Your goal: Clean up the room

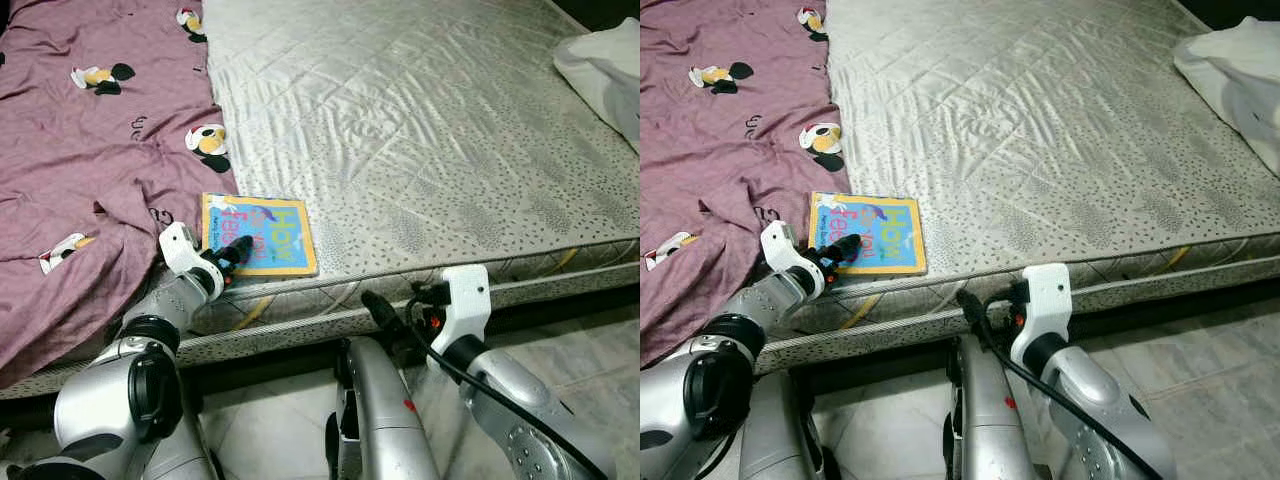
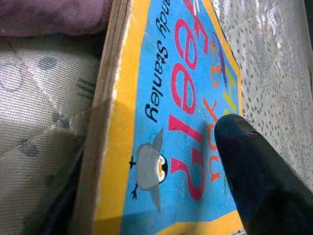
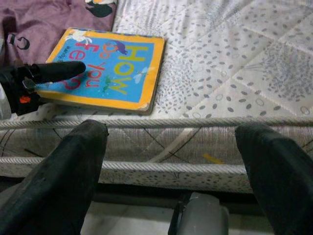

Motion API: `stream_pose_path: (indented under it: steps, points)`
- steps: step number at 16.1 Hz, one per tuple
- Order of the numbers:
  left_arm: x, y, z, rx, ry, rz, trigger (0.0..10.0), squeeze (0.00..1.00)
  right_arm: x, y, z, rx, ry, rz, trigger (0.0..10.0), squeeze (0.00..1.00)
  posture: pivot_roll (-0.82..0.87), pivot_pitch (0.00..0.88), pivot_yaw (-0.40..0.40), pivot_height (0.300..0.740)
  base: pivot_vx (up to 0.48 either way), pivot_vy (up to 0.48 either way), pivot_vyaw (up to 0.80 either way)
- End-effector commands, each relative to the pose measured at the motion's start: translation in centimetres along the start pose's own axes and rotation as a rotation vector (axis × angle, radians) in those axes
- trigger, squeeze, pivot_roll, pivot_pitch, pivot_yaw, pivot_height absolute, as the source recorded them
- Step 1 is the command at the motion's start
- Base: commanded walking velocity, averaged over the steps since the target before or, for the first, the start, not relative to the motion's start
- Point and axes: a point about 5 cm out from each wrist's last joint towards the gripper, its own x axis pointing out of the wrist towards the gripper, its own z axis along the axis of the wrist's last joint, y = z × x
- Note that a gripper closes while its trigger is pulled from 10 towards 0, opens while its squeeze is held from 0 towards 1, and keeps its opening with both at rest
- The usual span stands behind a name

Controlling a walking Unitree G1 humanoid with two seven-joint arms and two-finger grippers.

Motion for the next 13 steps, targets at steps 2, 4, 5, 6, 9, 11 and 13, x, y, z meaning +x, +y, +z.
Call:
stream_pose_path:
  steps: [2,4,5,6,9,11,13]
  points:
    - [0.1,-0.3,0.0,-0.002,0.009,-0.010,0.0,0.00,0.1,-0.3,0.1,-0.010,0.004,-0.006,10.0,0.00,-0.27,0.152,-0.094,0.534,0.000,0.000,0.00]
    - [0.1,-0.2,0.2,0.015,-0.007,0.007,0.0,0.00,0.3,-0.3,0.1,-0.015,0.003,-0.002,10.0,0.00,-0.26,0.144,-0.091,0.534,0.000,0.000,0.00]
    - [0.1,-0.2,0.3,0.017,-0.012,0.010,0.0,0.00,0.4,-0.4,0.1,-0.016,0.004,-0.002,10.0,0.00,-0.26,0.139,-0.088,0.534,0.000,0.000,0.00]
    - [0.1,-0.2,0.4,0.021,-0.016,0.016,0.0,0.00,0.5,-0.4,0.1,-0.018,0.004,-0.001,10.0,0.00,-0.26,0.135,-0.085,0.534,0.000,0.000,0.00]
    - [0.2,-0.5,0.8,0.028,-0.032,0.012,0.0,0.00,0.7,-0.5,0.3,-0.024,-0.006,-0.004,10.0,0.00,-0.26,0.126,-0.079,0.534,0.000,0.000,0.00]
    - [0.3,-0.7,1.1,0.035,-0.047,0.018,0.0,0.00,0.8,-0.5,0.3,-0.025,-0.010,-0.005,10.0,0.00,-0.26,0.119,-0.075,0.534,0.000,0.000,0.00]
    - [0.3,-0.9,1.3,0.048,-0.056,0.021,0.0,0.00,1.1,-0.6,0.4,-0.029,-0.021,-0.007,10.0,0.00,-0.25,0.111,-0.070,0.534,0.000,0.000,0.00]
